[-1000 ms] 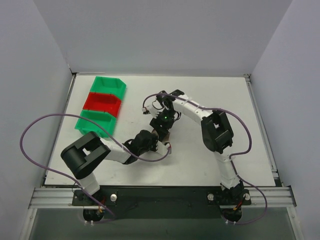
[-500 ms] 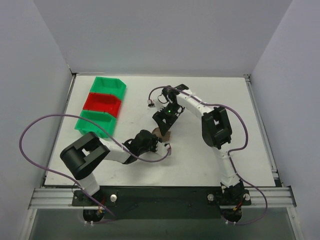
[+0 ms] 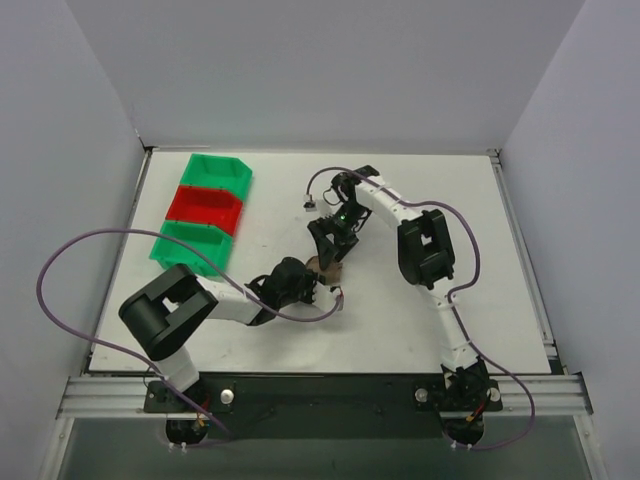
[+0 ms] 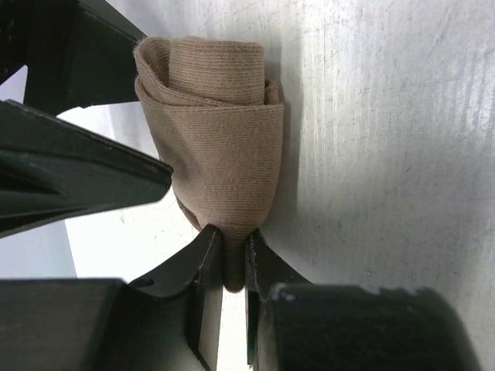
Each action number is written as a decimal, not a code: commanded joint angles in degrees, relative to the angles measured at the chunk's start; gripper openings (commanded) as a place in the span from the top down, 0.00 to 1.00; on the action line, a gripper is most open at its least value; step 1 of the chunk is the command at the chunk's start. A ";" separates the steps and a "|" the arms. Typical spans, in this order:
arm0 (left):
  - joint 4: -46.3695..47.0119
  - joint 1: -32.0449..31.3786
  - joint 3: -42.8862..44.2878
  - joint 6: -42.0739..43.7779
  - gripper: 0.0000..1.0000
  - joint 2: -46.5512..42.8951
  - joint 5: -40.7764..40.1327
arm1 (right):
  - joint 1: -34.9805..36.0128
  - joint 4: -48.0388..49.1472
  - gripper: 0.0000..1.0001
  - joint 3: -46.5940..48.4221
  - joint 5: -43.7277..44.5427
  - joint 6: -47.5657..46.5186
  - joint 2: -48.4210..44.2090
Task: Roll the socks
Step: Pick up the sock at the center of the board.
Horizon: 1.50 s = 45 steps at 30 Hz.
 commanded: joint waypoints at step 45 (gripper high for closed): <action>-16.10 2.21 -2.49 -9.73 0.19 -28.64 -2.95 | -0.12 2.79 1.00 -2.71 -4.93 7.35 -8.99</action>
